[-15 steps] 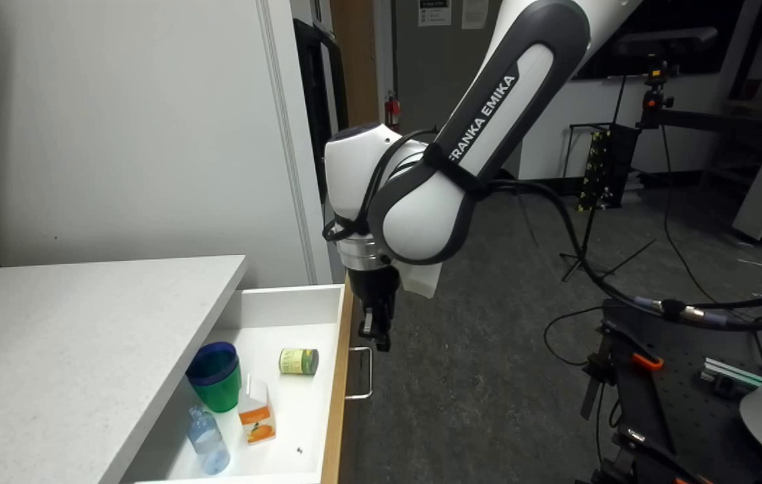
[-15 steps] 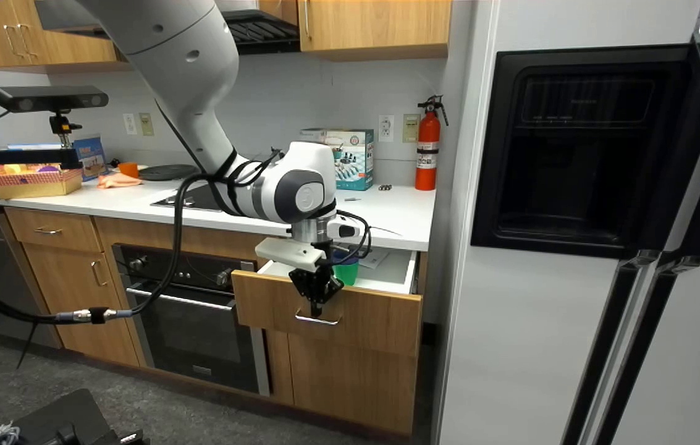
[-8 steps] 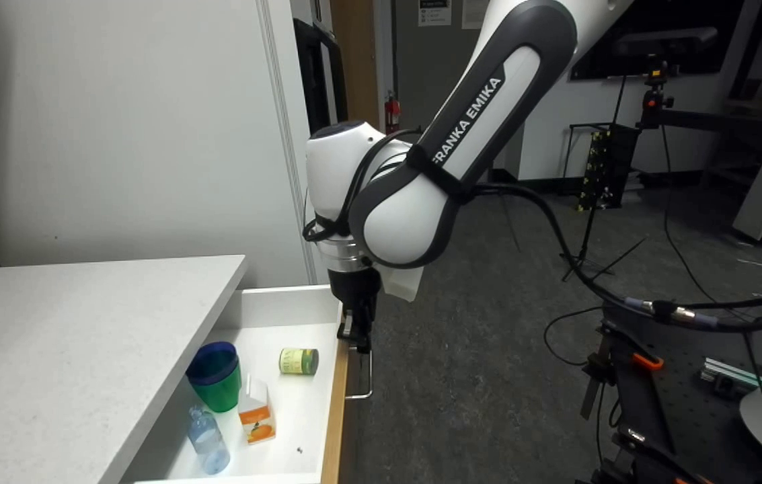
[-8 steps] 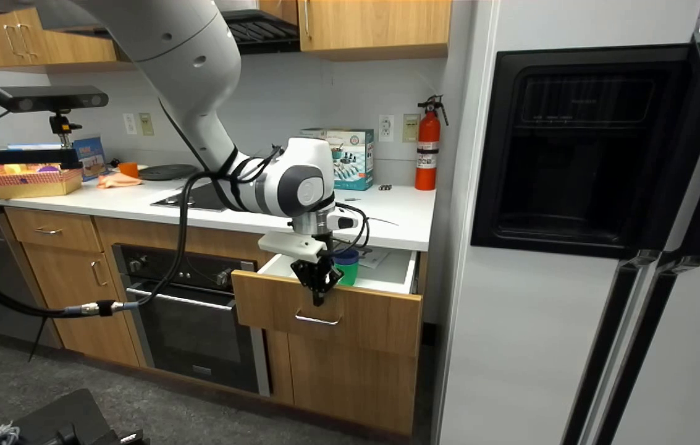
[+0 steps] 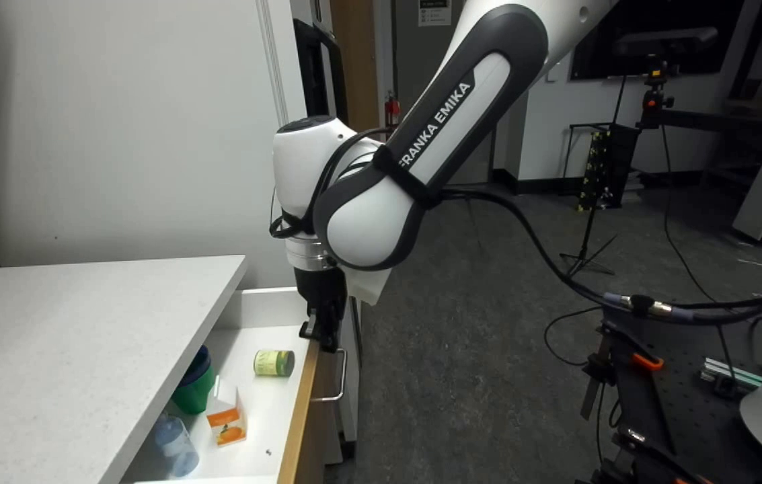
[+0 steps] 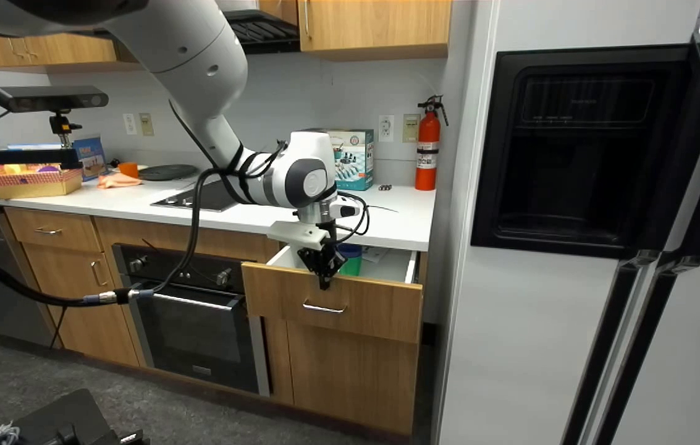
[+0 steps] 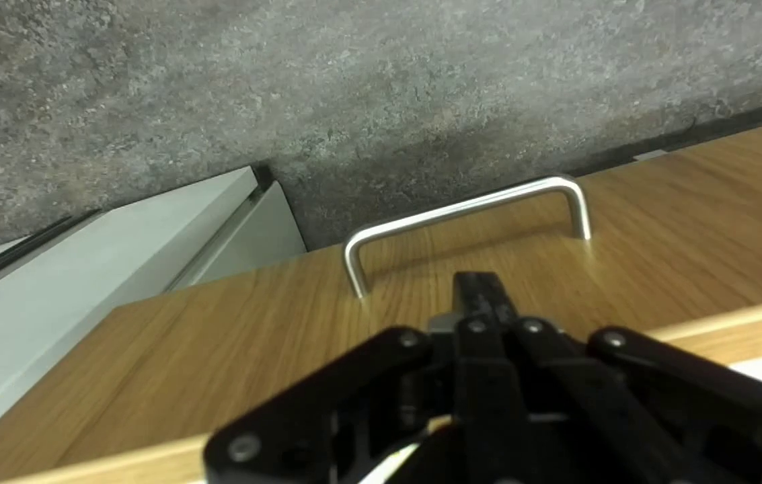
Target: Close the drawer on the right
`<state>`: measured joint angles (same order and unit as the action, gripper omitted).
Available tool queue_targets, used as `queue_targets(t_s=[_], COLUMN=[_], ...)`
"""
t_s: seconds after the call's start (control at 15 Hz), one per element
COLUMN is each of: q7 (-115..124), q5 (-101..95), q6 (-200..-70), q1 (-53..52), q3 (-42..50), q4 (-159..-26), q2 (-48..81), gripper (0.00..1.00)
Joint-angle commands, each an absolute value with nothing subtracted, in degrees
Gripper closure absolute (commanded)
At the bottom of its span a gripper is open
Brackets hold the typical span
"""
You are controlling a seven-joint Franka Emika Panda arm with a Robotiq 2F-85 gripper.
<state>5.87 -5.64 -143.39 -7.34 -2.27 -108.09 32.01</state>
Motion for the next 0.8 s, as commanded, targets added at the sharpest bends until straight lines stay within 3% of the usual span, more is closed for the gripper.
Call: queue_targets(t_s=[0.0,0.73], q7=[8.2,7.1], q5=[-6.3,-5.4], q6=[-142.5,-141.8], q1=[-9.4,-9.1], q3=[-1.2,-2.1], q4=[-102.0,-102.7], q2=[34.8,32.2], gripper=[1.0,0.99])
